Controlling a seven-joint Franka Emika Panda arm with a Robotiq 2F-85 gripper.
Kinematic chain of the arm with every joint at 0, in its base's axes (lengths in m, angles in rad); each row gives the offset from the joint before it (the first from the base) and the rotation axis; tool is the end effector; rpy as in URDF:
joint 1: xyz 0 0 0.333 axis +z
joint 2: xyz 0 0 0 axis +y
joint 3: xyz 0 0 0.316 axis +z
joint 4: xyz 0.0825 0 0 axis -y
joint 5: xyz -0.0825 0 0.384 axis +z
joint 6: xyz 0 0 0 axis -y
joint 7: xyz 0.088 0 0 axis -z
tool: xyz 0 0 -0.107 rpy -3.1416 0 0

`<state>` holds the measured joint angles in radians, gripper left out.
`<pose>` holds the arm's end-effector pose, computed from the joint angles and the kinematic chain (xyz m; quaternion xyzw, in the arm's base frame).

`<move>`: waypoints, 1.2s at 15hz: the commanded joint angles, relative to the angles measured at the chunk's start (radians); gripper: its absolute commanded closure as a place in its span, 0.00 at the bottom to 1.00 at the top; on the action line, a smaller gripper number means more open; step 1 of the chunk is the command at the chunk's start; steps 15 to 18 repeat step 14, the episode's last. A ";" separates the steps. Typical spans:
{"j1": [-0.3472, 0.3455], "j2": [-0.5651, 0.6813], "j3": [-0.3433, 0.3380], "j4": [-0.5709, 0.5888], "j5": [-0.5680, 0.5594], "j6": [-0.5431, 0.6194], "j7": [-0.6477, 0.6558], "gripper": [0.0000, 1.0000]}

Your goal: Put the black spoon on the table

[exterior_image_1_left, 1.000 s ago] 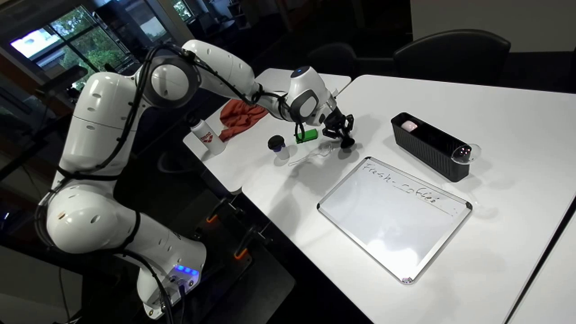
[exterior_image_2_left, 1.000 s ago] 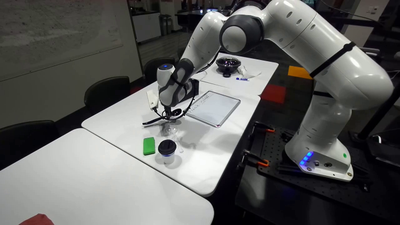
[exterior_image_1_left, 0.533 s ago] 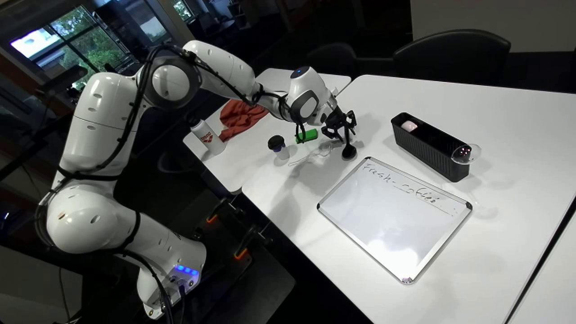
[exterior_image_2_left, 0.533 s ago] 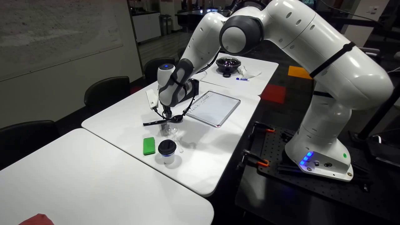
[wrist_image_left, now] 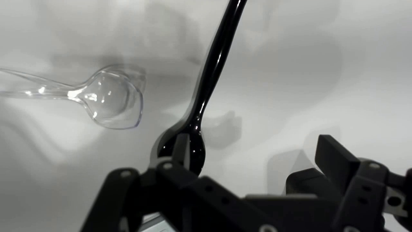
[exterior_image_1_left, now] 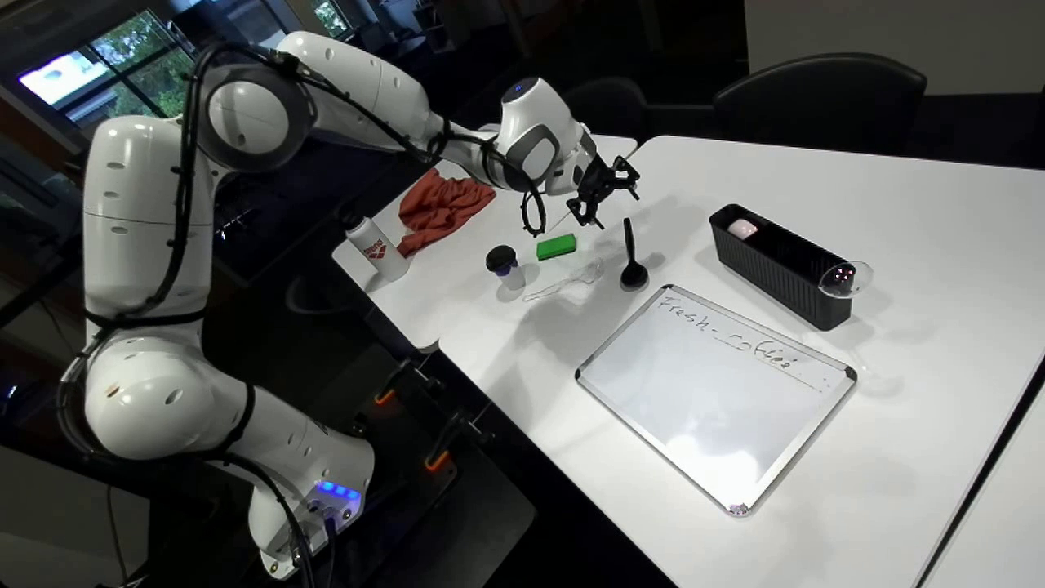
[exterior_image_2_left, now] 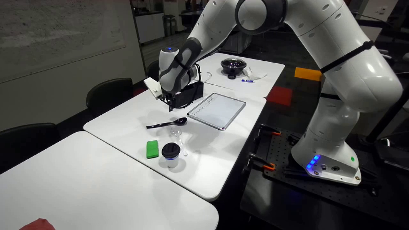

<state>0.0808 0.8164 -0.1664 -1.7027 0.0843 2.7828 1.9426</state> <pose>0.6904 -0.0492 0.1516 -0.5203 0.8420 -0.1116 0.0885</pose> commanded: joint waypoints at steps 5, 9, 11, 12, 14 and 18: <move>0.076 -0.291 -0.092 -0.206 -0.150 -0.255 -0.067 0.00; 0.081 -0.354 -0.090 -0.250 -0.248 -0.292 -0.053 0.00; 0.082 -0.373 -0.087 -0.266 -0.288 -0.295 -0.049 0.00; 0.082 -0.380 -0.085 -0.274 -0.305 -0.293 -0.048 0.00; 0.082 -0.391 -0.081 -0.288 -0.329 -0.288 -0.047 0.00; 0.082 -0.391 -0.081 -0.288 -0.329 -0.288 -0.047 0.00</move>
